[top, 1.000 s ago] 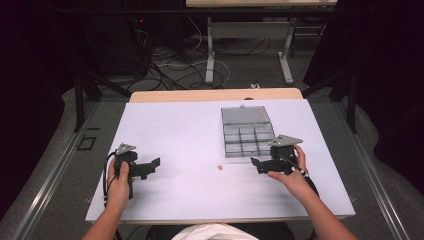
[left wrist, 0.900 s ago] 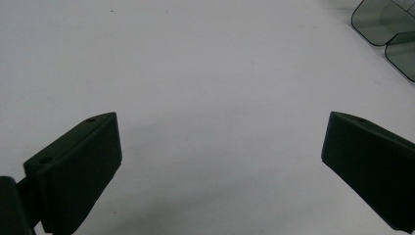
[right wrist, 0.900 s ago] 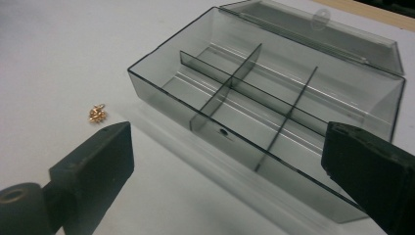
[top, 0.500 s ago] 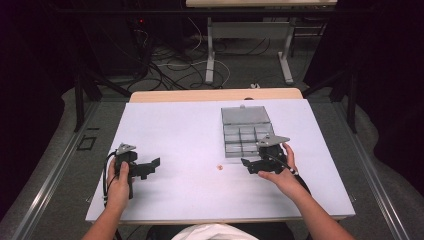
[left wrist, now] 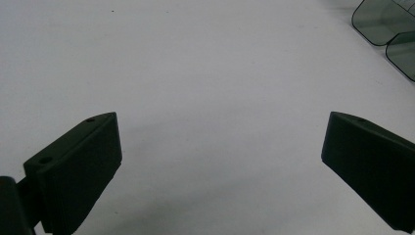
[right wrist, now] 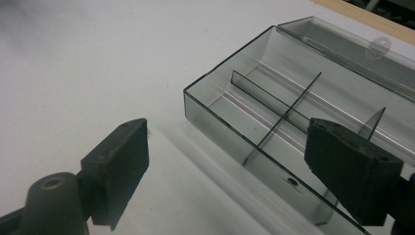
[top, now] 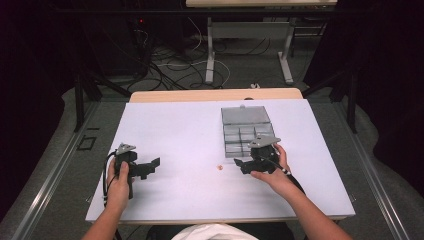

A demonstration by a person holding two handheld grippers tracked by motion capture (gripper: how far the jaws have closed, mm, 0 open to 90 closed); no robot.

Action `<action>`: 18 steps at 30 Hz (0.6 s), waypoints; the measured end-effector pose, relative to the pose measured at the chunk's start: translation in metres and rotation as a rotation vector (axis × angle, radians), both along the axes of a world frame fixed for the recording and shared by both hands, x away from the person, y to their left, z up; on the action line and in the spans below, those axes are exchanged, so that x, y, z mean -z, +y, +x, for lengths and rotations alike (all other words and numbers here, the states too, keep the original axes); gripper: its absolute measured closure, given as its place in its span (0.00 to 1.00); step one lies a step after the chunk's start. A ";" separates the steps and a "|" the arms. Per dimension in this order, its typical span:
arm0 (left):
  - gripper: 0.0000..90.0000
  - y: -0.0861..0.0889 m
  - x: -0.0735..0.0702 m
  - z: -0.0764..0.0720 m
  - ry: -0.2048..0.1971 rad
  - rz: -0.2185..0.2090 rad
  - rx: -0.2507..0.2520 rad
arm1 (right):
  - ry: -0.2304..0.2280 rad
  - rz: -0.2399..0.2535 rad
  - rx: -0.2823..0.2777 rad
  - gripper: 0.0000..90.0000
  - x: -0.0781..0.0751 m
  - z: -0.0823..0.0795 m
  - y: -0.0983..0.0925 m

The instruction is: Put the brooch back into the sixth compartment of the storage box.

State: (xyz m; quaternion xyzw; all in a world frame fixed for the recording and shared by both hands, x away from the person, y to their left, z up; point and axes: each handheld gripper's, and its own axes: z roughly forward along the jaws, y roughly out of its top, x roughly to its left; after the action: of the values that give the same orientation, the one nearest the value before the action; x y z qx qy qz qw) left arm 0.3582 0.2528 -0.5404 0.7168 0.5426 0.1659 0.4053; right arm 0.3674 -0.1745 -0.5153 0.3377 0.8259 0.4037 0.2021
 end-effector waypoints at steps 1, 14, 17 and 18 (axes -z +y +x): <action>0.02 0.000 0.000 0.000 0.000 0.000 0.000 | -0.008 0.009 0.004 0.19 0.001 0.000 0.002; 0.02 0.000 0.000 0.000 -0.001 -0.013 -0.003 | -0.005 0.001 -0.011 0.22 0.003 0.002 0.016; 0.02 0.000 0.000 0.000 0.001 -0.012 -0.004 | -0.004 -0.006 -0.020 0.24 0.004 0.002 0.019; 0.02 0.000 0.000 0.000 0.000 -0.012 -0.003 | 0.002 -0.005 -0.024 0.25 0.004 0.002 0.020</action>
State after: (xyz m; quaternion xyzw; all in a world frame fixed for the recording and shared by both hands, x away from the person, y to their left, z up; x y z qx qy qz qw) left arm 0.3579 0.2526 -0.5402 0.7135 0.5448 0.1632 0.4093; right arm 0.3693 -0.1547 -0.5191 0.3276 0.8313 0.4035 0.1971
